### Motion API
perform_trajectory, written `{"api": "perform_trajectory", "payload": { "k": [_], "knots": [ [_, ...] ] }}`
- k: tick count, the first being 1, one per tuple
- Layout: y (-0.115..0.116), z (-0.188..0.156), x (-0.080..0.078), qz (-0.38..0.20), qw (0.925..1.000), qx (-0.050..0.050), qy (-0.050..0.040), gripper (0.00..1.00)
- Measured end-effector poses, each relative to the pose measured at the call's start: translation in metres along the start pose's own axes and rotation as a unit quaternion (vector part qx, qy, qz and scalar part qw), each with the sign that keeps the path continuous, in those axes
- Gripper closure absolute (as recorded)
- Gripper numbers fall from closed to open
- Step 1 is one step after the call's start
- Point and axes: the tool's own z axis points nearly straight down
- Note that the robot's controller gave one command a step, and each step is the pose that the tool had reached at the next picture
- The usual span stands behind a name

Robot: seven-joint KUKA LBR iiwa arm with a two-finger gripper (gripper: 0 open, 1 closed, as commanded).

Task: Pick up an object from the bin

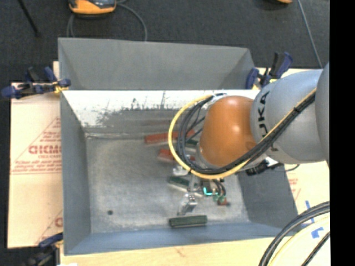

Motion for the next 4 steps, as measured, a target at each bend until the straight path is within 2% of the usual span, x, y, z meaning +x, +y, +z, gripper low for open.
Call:
{"api": "perform_trajectory", "payload": {
  "k": [1,2,4],
  "knots": [
    [0.0,-0.004,-0.002,0.001,1.0,0.0,-0.0039,0.0],
    [-0.051,0.059,-0.041,0.037,0.9993,-0.002,-0.0051,0.0],
    [-0.039,0.055,-0.035,0.054,0.9985,0.001,-0.0086,0.0]
  ]
}}
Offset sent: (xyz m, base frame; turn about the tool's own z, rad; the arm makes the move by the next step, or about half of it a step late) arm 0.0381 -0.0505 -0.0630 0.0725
